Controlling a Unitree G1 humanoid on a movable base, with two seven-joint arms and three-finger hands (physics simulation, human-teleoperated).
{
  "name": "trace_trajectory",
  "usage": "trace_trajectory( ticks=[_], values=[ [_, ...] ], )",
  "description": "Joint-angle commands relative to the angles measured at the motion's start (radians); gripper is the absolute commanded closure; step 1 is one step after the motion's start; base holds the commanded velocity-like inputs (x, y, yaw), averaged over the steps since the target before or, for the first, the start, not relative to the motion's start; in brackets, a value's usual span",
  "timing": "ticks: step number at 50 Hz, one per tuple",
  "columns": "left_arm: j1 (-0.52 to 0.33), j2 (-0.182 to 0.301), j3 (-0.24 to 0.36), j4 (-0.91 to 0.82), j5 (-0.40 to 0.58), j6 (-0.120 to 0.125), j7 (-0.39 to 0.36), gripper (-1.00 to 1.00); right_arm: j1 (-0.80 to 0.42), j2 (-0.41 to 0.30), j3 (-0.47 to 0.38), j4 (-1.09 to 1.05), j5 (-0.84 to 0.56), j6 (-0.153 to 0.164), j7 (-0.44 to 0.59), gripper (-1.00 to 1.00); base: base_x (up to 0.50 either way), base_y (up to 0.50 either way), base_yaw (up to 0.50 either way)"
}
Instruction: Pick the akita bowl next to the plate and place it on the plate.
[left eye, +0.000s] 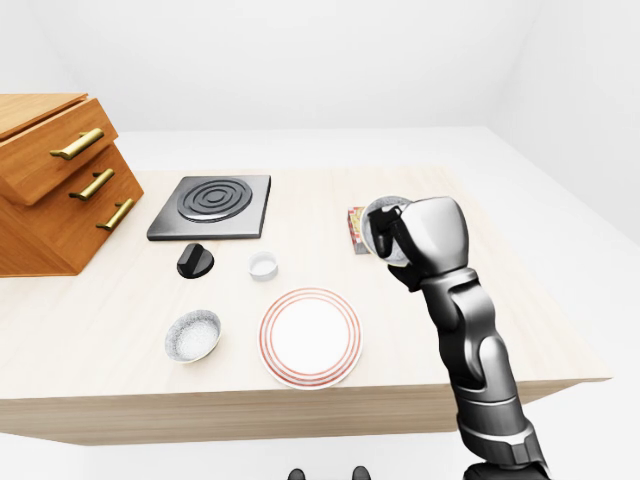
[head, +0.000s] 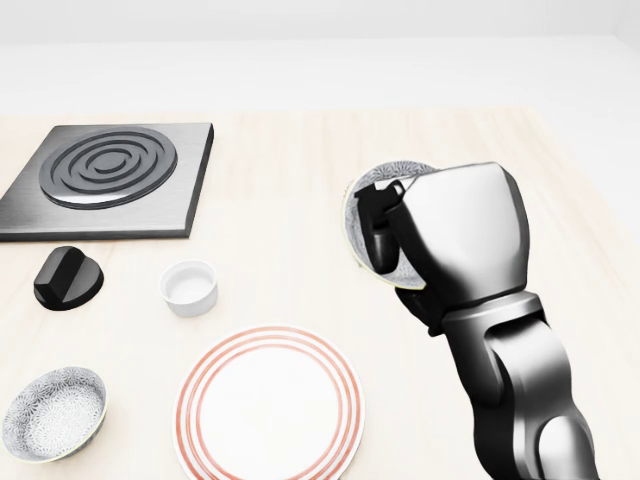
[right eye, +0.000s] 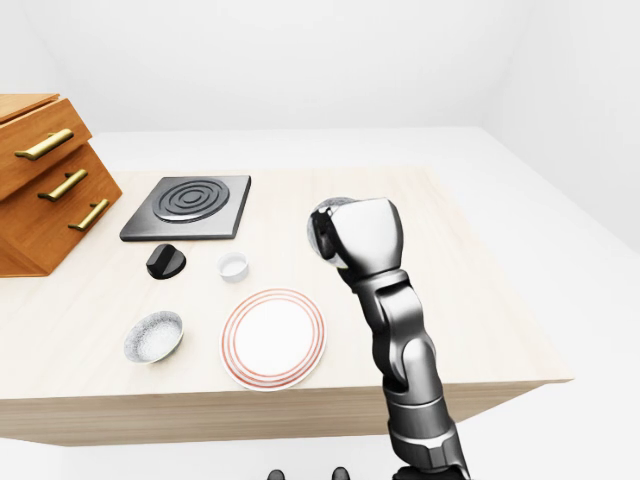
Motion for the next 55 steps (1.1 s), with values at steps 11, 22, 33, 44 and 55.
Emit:
trace_trajectory(
  ticks=[11, 22, 33, 44, 55],
  values=[
    [0.004, 0.003, 0.003, 0.003, -0.006, 0.0, 0.004, -1.0, 0.015, 0.158, 0.146, -0.186, 0.083, 0.0, 0.278, 1.0, 0.0, 0.0, 0.0],
    [0.007, 0.002, 0.005, 0.006, -0.007, 0.0, 0.001, -1.0, 0.091, 0.178, 0.2, -0.131, 0.096, 0.0, 0.277, 1.0, 0.0, 0.0, 0.0],
    [0.0, 0.0, -0.003, 0.017, -0.003, 0.0, 0.0, -1.0, 0.111, 0.147, 0.207, 0.08, 0.045, 0.0, 0.182, 1.0, 0.0, 0.0, 0.0],
    [-0.006, -0.003, -0.018, 0.022, 0.0, 0.0, 0.004, -1.0, 0.058, 0.14, 0.194, 0.347, -0.013, 0.0, 0.046, 1.0, 0.0, 0.0, 0.0],
    [-0.005, -0.007, -0.017, 0.012, 0.004, 0.0, 0.007, -1.0, 0.061, 0.167, 0.24, 0.404, -0.101, 0.0, 0.001, 1.0, 0.0, 0.0, 0.0]
  ],
)
